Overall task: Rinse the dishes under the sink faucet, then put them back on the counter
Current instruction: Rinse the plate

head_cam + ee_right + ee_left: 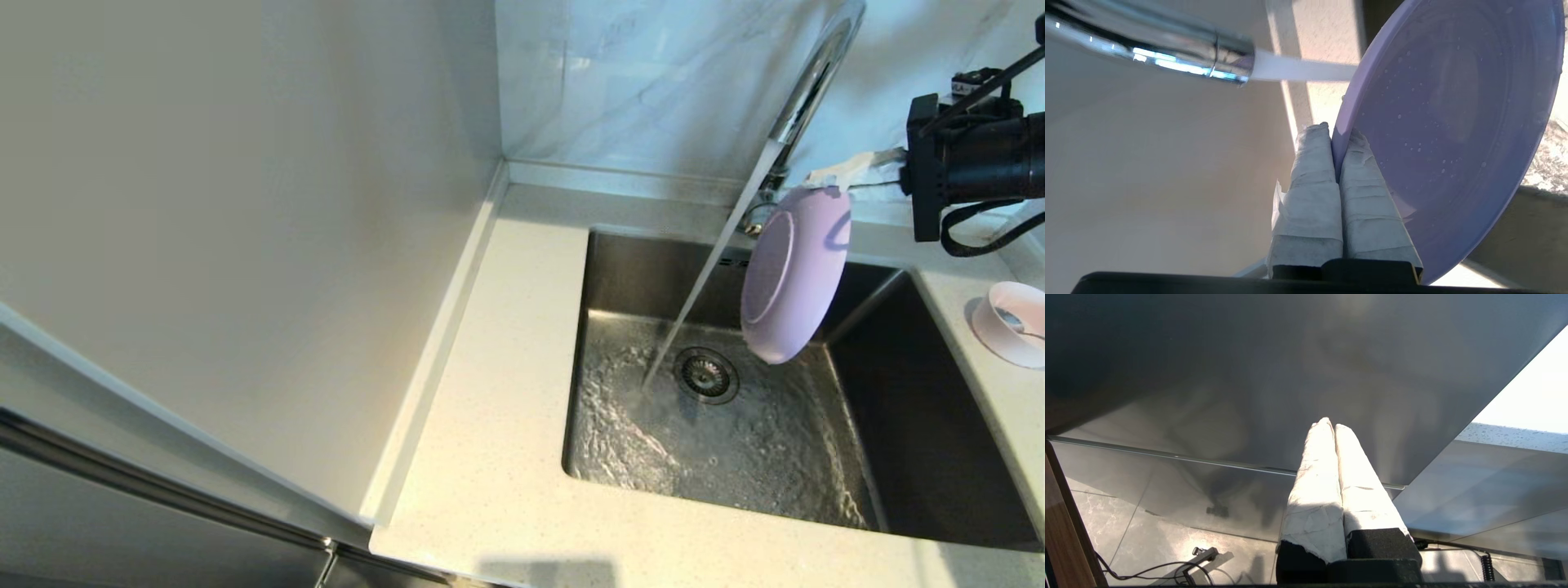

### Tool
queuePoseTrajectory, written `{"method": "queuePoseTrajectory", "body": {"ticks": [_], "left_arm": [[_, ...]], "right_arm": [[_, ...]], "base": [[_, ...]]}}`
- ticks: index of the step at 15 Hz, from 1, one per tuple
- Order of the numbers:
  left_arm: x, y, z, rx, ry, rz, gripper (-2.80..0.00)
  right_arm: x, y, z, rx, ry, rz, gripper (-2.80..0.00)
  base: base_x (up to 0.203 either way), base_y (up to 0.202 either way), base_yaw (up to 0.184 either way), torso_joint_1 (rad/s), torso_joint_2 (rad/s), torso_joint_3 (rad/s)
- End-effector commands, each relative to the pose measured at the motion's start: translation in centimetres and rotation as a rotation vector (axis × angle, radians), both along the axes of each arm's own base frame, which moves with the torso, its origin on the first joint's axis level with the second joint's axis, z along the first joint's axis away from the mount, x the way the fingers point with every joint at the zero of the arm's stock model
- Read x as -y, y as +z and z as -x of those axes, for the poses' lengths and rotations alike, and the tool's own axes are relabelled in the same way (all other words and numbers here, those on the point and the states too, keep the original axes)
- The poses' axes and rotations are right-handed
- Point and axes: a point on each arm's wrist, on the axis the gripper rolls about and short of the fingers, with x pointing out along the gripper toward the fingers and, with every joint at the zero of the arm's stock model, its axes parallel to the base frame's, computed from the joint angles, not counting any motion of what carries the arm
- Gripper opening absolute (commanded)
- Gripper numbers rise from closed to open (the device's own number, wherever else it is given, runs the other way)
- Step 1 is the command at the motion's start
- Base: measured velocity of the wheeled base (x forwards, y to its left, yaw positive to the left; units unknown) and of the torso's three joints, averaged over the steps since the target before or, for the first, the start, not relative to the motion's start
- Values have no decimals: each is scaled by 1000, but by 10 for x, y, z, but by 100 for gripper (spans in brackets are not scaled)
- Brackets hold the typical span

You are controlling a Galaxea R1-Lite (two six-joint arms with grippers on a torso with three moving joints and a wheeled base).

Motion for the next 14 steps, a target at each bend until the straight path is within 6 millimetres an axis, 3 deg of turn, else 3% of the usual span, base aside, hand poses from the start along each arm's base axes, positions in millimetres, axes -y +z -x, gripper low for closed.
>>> {"method": "queuePoseTrajectory", "body": {"ticks": [1,4,7,8,11,12,14], "left_arm": [[0,0,0,0,0,0,-280],[0,0,0,0,-1,0,-280],[0,0,0,0,0,0,-280],[0,0,0,0,0,0,-280],[0,0,0,0,0,0,-280],[0,0,0,0,-1,0,-280],[0,0,0,0,-1,0,-280]], "right_arm": [[17,4,4,28,-41,20,-280],[27,33,25,250,-40,191,-280],[28,58,47,498,-160,521,-280],[27,48,47,447,-145,524,-280],[16,-21,47,178,6,584,-280],[17,-30,48,155,14,600,-280],[20,-18,47,203,-28,619,-280]], "base": [[0,0,0,0,0,0],[0,0,0,0,0,0],[0,0,0,0,0,0],[0,0,0,0,0,0],[0,0,0,0,0,0],[0,0,0,0,0,0],[0,0,0,0,0,0]]}}
